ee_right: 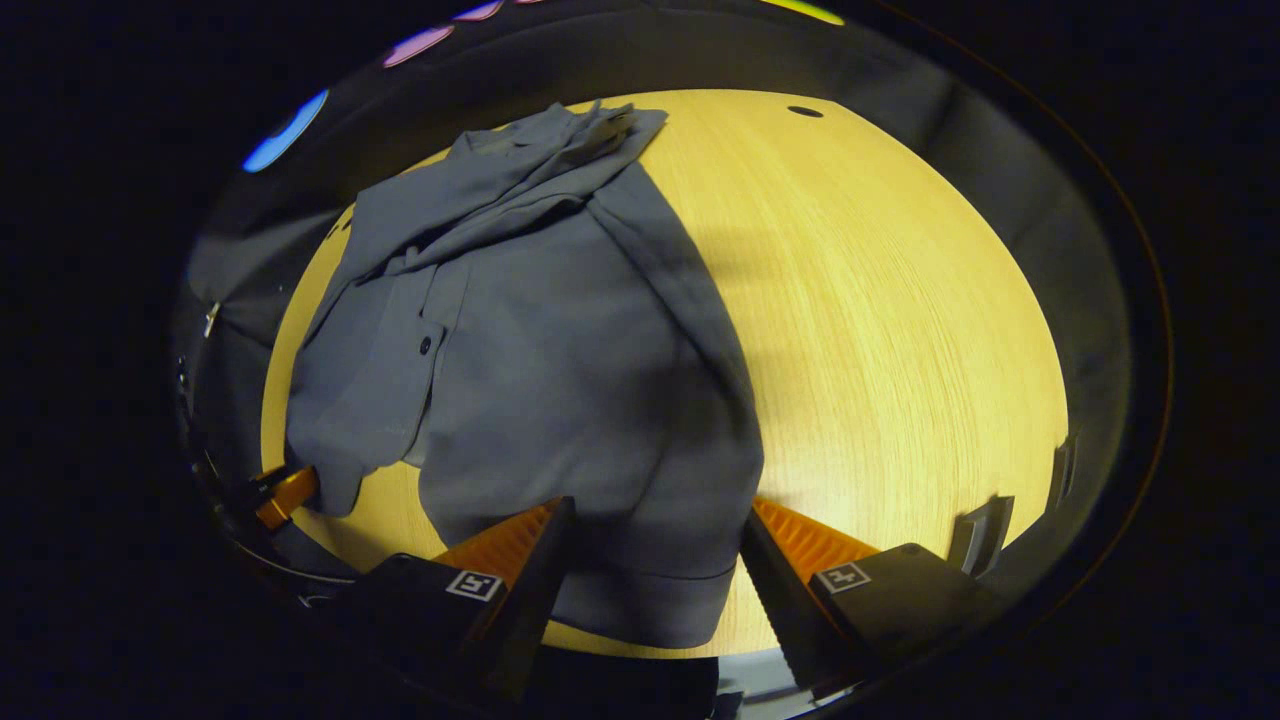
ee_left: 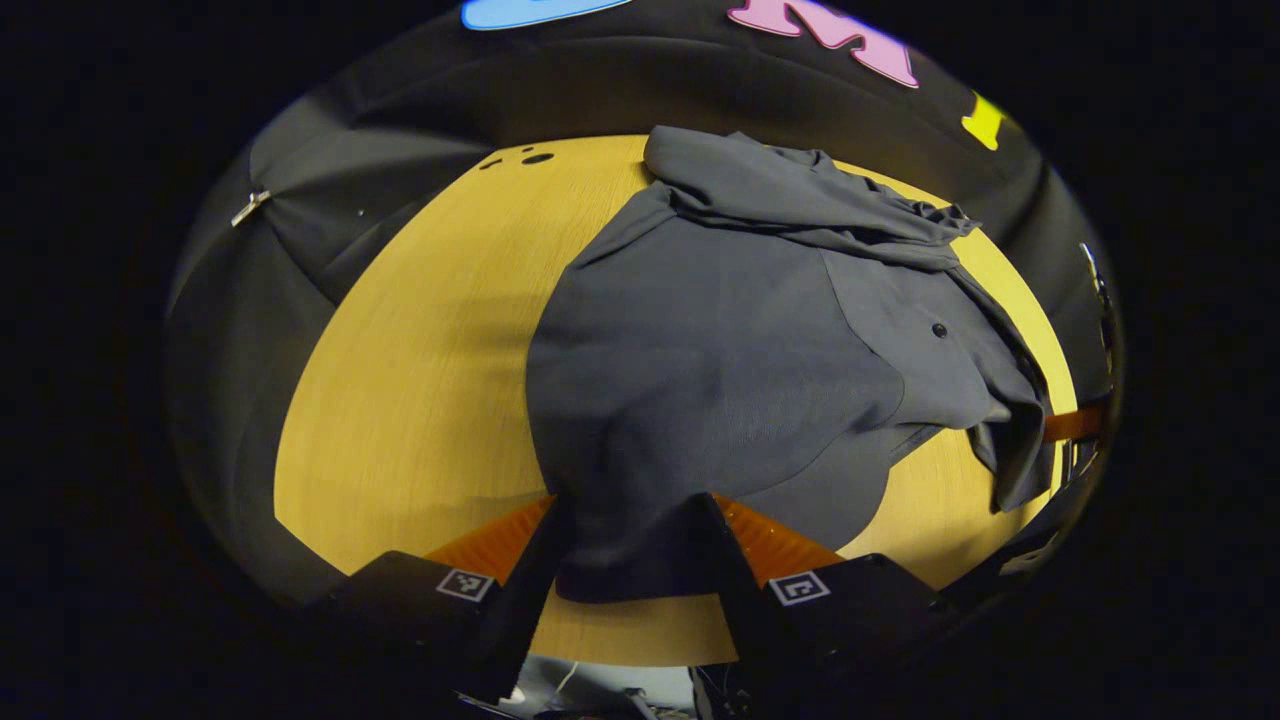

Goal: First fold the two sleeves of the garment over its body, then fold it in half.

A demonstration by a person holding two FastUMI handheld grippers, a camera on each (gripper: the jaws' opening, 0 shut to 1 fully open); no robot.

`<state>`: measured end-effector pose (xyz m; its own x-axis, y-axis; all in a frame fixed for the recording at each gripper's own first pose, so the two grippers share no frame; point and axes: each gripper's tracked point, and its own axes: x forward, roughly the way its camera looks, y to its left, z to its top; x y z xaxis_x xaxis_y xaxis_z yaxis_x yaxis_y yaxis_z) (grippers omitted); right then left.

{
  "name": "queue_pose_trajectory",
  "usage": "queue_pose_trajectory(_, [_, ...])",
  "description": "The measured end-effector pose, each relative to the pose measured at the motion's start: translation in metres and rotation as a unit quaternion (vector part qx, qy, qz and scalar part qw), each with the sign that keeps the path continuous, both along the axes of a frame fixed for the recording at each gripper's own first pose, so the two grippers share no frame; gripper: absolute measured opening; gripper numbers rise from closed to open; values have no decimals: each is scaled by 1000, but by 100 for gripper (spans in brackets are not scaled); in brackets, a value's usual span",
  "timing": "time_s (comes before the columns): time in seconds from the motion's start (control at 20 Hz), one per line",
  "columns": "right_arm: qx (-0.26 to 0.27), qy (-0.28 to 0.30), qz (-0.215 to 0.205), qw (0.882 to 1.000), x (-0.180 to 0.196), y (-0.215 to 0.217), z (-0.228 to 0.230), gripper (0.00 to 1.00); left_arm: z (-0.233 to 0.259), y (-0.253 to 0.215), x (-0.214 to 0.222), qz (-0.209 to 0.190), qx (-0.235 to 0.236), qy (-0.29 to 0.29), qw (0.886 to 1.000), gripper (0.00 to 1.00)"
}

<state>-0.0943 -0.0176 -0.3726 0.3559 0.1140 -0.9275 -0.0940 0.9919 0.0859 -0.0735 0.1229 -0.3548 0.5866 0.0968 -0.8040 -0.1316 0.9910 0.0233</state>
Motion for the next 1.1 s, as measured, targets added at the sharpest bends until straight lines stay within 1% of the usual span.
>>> queue_pose_trajectory(0.05, [-9,-1,11,1000,1,2,-1,95,-1,-2,0,2,-2,1,1000,84])
queue_pose_trajectory(0.1, [-15,-4,19,1000,-1,5,-1,90,0,-4,2,2,-2,0,1000,80])
queue_pose_trajectory(0.15, [-21,-6,26,999,0,6,0,77,-1,-6,3,0,-1,0,1000,77])
queue_pose_trajectory(0.2, [-27,-6,30,999,2,5,-3,74,0,-11,6,-6,-1,-2,1000,69])
queue_pose_trajectory(0.25, [-33,-8,28,999,3,2,-3,65,0,-13,7,-12,1,-6,1000,60])
queue_pose_trajectory(0.3, [-32,-8,26,999,4,2,-3,36,0,-16,9,-17,3,-9,1000,52])
queue_pose_trajectory(0.35, [-27,-10,18,999,5,0,-3,34,1,-19,10,-22,5,-15,1000,43])
queue_pose_trajectory(0.4, [-20,-9,8,1000,6,2,-2,24,1,-21,11,-25,10,-19,999,24])
queue_pose_trajectory(0.45, [-6,-7,2,1000,5,5,-2,10,1,-22,12,-28,16,-22,999,15])
queue_pose_trajectory(0.5, [9,-2,-4,1000,5,7,-1,7,1,-22,13,-33,21,-24,999,10])
queue_pose_trajectory(0.6, [30,3,-21,999,8,8,-1,6,4,-23,13,-41,21,-23,999,6])
queue_pose_trajectory(0.75, [49,-24,-41,998,21,10,15,6,19,-25,18,-46,0,-36,998,6])
queue_pose_trajectory(0.95, [70,-65,-40,995,41,20,46,6,47,-29,29,-48,-14,-63,997,6])
queue_pose_trajectory(1.1, [86,-93,-37,991,57,26,73,6,73,-31,45,-53,-22,-94,994,6])
